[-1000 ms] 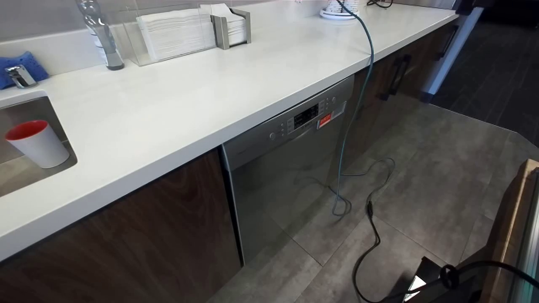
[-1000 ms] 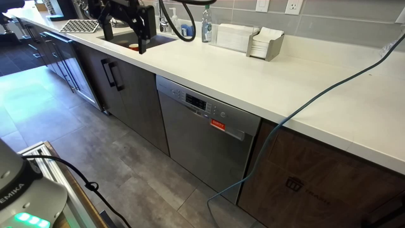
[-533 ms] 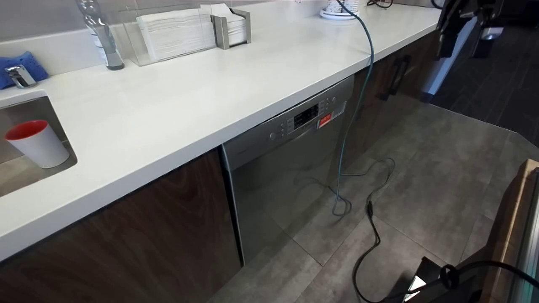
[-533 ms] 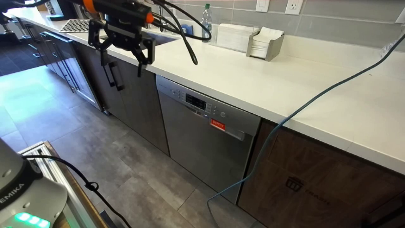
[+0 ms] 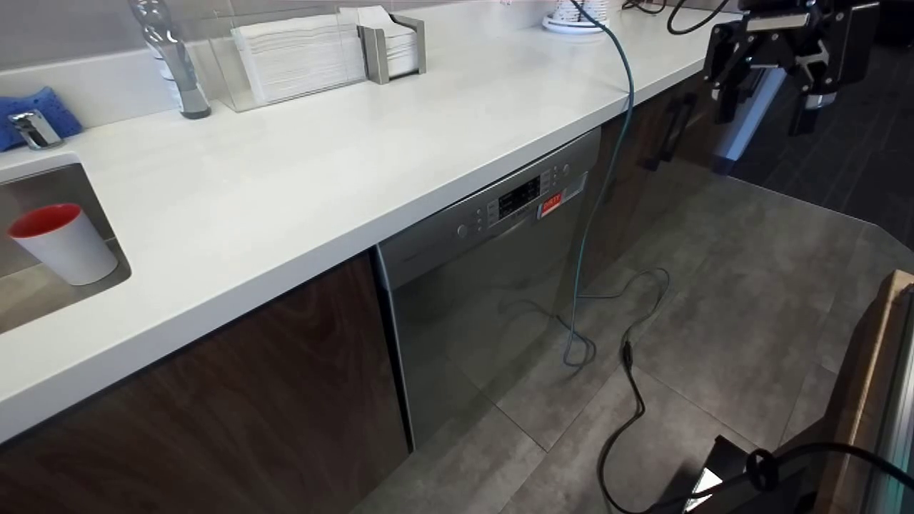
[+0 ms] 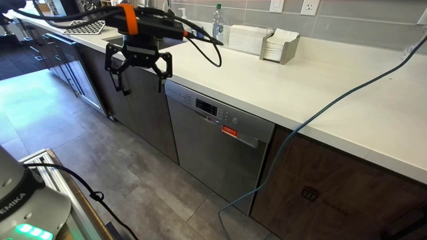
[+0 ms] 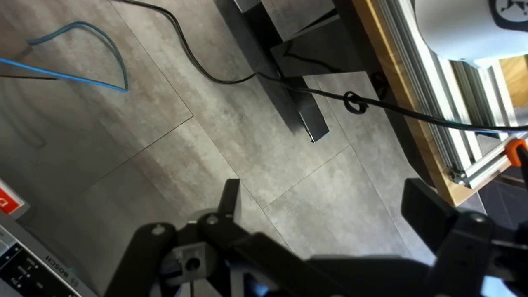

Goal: Press a button on the right side of the dishwasher

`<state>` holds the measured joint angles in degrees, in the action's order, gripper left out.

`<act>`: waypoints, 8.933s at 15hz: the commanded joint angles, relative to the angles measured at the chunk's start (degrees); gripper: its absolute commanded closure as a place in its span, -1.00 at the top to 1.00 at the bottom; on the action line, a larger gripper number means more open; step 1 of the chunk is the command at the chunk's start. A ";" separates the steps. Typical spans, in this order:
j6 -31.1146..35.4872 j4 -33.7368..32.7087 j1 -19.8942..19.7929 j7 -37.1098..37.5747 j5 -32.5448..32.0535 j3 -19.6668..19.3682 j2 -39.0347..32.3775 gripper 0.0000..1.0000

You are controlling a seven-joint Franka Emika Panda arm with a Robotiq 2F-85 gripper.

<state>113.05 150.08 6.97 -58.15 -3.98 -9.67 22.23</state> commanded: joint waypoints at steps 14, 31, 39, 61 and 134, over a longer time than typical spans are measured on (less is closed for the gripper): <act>13.59 3.29 -1.40 -29.95 9.61 -2.73 -6.04 1.00; 38.12 2.64 -1.20 -68.29 43.19 -3.95 -22.63 1.00; 36.80 2.70 -1.51 -68.86 44.99 -3.42 -22.32 1.00; 43.61 -8.86 -2.54 -101.15 84.60 -1.52 -36.61 -0.97; 35.63 -24.87 30.43 -100.06 119.58 -33.47 -64.08 -1.00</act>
<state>152.32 125.02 33.71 -155.41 110.69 -38.61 -39.17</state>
